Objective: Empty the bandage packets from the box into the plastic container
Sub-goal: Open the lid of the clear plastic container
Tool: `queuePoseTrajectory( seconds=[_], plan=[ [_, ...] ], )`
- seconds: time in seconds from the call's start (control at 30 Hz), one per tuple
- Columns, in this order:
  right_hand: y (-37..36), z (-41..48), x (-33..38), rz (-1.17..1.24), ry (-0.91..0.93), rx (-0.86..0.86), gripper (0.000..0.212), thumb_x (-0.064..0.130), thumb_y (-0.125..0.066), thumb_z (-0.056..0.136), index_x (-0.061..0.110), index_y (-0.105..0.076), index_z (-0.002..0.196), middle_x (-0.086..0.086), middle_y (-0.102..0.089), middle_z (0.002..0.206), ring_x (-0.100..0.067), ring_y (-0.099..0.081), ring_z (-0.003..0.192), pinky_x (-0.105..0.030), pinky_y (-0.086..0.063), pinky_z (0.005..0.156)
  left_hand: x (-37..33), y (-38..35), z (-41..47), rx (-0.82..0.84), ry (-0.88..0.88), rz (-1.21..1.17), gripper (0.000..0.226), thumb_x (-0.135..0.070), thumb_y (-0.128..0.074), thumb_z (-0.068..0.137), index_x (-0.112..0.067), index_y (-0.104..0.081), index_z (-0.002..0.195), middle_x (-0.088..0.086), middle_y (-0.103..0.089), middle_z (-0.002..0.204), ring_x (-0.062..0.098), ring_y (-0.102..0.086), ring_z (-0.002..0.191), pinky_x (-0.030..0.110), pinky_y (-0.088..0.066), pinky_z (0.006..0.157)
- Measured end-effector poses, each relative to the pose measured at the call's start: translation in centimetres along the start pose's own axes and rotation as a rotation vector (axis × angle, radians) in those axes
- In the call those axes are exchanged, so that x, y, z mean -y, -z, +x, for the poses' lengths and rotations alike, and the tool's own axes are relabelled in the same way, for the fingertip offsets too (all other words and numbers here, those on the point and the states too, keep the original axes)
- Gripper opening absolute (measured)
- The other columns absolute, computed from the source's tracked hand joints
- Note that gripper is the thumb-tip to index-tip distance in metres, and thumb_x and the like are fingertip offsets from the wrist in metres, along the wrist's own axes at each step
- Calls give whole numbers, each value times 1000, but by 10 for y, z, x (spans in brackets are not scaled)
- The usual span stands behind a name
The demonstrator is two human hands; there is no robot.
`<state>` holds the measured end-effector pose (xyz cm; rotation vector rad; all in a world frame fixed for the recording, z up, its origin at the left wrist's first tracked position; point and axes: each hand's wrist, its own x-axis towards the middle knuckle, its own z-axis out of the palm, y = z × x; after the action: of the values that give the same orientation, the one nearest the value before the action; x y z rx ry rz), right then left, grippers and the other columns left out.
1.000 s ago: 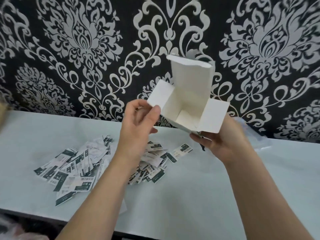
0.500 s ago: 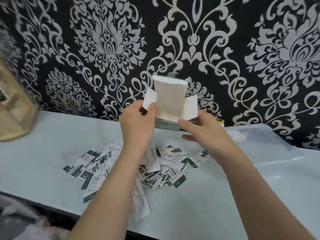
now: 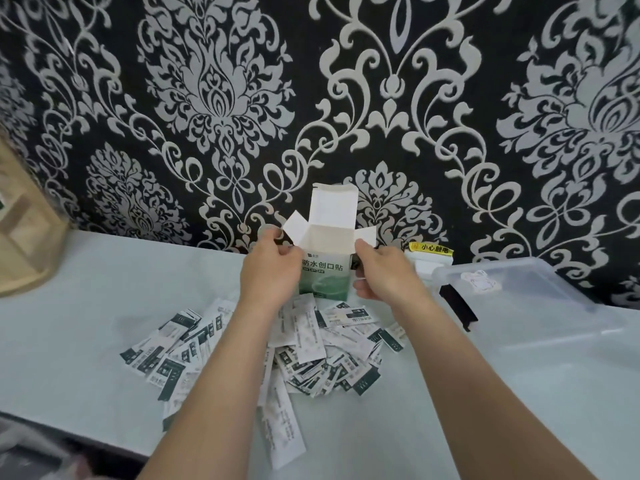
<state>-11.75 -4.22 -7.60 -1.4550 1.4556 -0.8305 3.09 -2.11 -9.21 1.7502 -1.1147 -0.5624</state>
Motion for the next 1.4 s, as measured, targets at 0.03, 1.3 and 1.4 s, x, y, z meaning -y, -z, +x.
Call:
queuePoseTrajectory(
  seconds=[0.03,1.3,1.4],
  plan=[
    [5,-3,2,-63,20,1,42,40,-43,97,10,-54,69,-11,-61,80,-32,-68,81,-52,-53,89,0,3,-1,-58,-18,40,47,-18,-52,90,-20,-44,136,-14,-60,88,17,-62,92,43,-52,89],
    [213,-30,-114,-225,-297,-327,27,5,-42,90,3,-62,109,-14,-61,91,-29,-55,76,-30,-44,65,-47,-135,-91,327,-53,-22,39,-31,-37,92,-29,-56,126,-2,-65,116,23,-59,108,44,-46,97],
    [214,-31,-104,-528,29,-581,34,13,-47,91,14,-59,123,-16,-60,114,-37,-55,104,-38,-44,83,-44,-136,-90,349,-54,-58,44,-28,-35,92,-36,-49,133,8,-63,125,35,-57,114,51,-46,99]
  ],
)
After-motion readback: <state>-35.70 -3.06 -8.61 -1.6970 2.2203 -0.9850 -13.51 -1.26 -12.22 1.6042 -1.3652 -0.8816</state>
